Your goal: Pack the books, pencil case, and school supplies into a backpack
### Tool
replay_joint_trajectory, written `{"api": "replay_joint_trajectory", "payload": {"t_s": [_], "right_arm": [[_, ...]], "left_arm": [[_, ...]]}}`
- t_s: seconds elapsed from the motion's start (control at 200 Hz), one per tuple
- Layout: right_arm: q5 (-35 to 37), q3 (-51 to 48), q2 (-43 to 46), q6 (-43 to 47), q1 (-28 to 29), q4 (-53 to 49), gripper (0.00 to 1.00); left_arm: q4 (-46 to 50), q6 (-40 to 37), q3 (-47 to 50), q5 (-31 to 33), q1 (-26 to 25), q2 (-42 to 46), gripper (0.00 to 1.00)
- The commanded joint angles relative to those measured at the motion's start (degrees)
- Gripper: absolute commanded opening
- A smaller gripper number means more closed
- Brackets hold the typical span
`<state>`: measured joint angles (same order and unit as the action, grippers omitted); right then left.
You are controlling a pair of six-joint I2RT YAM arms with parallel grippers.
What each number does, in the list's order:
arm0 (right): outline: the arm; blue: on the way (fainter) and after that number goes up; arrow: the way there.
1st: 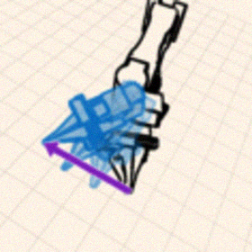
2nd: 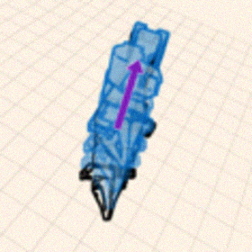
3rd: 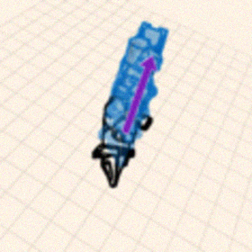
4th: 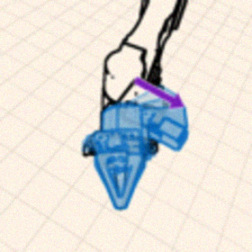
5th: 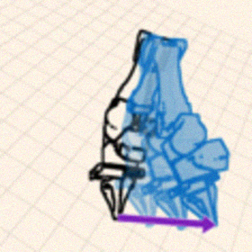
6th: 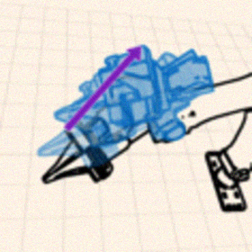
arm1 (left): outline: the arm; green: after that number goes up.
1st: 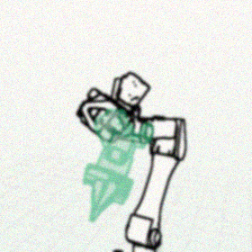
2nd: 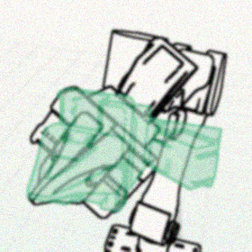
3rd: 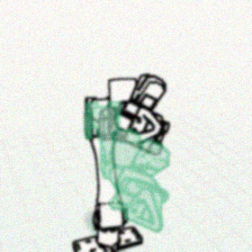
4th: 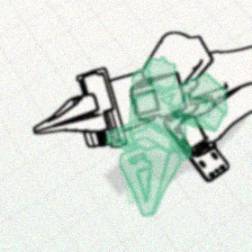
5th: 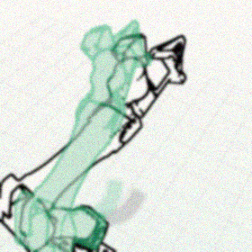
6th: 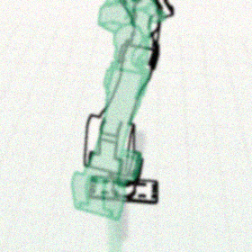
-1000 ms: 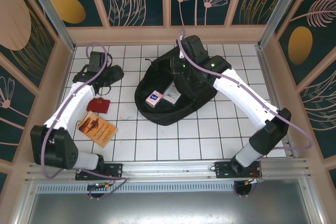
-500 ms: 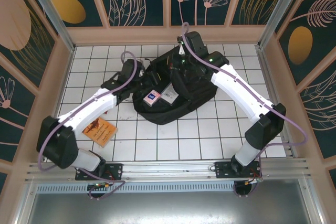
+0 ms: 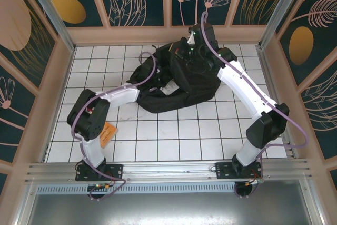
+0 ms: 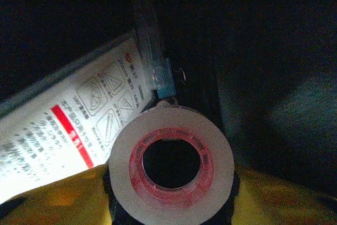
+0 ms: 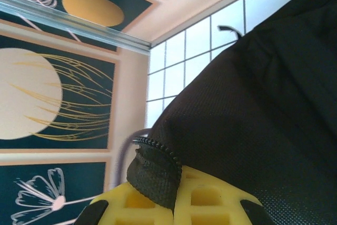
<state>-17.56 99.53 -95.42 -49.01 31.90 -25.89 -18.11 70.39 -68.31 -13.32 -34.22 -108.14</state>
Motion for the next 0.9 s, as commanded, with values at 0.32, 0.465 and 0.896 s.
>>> {"api": "replay_joint_trajectory", "payload": {"t_s": [0.32, 0.465, 0.896], "right_arm": [[-3.2, 2.48, -0.01, -3.29, -0.25, 8.09, 0.0], [0.66, -0.01, 1.63, -0.59, -2.07, 6.74, 0.0], [7.38, -10.45, 4.62, 7.22, -2.63, 7.03, 0.0]], "left_arm": [[7.05, -4.32, -9.21, 2.14, -0.94, -0.76, 0.96], [21.45, -11.01, -10.81, 9.64, -0.89, 5.21, 0.95], [42.76, -22.46, -5.2, 15.25, 3.56, 28.3, 0.96]]}}
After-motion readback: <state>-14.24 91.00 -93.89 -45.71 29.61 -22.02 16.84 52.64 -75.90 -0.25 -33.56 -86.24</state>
